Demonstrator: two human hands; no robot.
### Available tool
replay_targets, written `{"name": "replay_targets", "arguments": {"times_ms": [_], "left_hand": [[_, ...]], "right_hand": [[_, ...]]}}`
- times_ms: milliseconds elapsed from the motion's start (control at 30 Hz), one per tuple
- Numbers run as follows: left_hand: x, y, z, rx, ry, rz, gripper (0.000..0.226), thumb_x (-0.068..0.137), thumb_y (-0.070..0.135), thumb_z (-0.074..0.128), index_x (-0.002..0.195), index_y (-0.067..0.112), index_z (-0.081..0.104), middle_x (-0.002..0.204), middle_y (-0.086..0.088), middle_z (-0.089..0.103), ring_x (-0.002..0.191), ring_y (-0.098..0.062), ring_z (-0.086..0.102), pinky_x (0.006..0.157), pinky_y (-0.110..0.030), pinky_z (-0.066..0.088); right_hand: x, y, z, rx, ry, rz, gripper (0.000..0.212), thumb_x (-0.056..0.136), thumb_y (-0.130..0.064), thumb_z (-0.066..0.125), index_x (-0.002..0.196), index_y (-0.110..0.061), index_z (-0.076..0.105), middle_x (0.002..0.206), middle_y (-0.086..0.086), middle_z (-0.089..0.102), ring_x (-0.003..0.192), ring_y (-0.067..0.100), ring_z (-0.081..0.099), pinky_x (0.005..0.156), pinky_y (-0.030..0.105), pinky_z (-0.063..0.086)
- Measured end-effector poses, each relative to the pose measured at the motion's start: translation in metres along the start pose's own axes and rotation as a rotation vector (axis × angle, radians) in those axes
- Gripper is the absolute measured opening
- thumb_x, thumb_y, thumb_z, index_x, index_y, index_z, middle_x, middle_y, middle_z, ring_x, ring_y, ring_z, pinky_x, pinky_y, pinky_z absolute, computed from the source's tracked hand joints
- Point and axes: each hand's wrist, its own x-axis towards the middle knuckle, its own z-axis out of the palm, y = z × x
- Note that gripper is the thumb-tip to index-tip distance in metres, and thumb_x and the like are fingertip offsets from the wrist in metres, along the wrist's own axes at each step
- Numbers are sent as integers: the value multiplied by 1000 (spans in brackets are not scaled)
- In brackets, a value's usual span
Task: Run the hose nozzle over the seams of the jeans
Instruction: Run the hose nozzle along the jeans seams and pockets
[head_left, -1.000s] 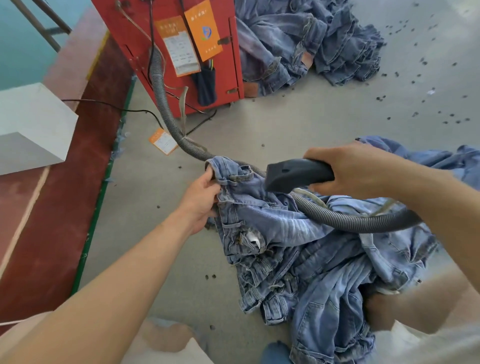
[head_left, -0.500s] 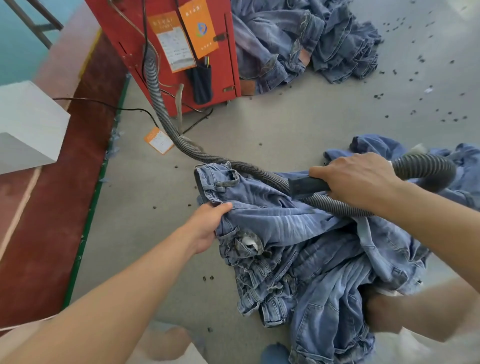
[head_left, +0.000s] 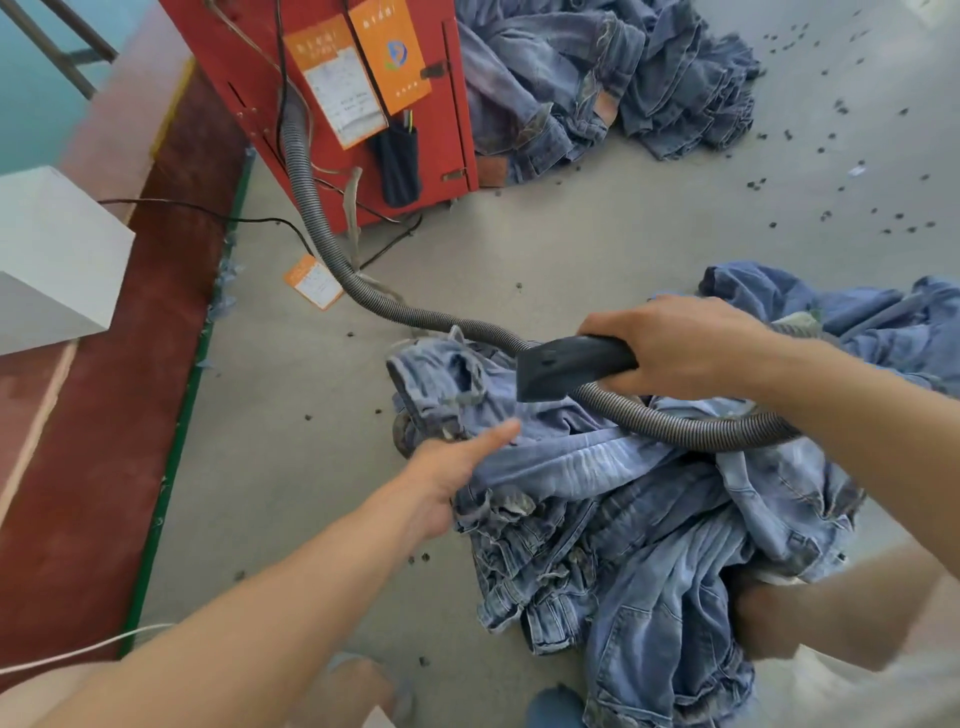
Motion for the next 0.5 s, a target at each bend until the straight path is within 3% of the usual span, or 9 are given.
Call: {"name": "replay_targets", "arguments": {"times_ms": [100,167,200,267,333,500], "left_hand": [[13,-13,31,2,57,-95,63,65,46,96,112,10,73,101,-10,76,97,-29,71,86,-40,59],[23,-17,42,-50,62,-70,43,79,38,89,109,11,75,92,-8,77,82,-23,71,63,-30,58],[27,-17,44,-104,44,-56,35,86,38,83,108,12,74,95,-6,77,82,-21,71,60,-28,57],[33,-19,44,-254,-22,-33,31,96,37,72,115,13,74,111,-9,77,100,-27,72,83,-40,60],[35,-17,42,-450,-90,-1,36,102,31,63,129,8,69,124,-19,72,116,-37,68,103,-54,52],[39,-12,41,-652,-269,47,52,106,36,51,140,-3,58,135,-27,64,127,-44,61,113,-59,42]], "right_hand": [[-9,16,-9,38,-79,68,34,82,-40,69,112,-49,55,80,-16,62,70,2,58,66,43,55],[-14,25,-8,50,-100,83,34,83,-40,71,111,-49,54,81,-16,62,70,-1,55,69,44,56],[-16,29,-6,56,-107,85,34,84,-41,70,111,-50,53,80,-16,62,70,-2,53,68,44,56],[-19,34,-1,52,-118,86,32,86,-43,69,111,-51,51,78,-15,62,69,-2,50,66,42,54],[-19,37,3,29,-125,84,31,87,-45,67,112,-52,49,78,-15,62,68,-2,47,62,38,52],[-18,45,4,114,-152,71,29,88,-40,70,100,-55,49,75,-16,63,70,-1,56,59,33,47]]}}
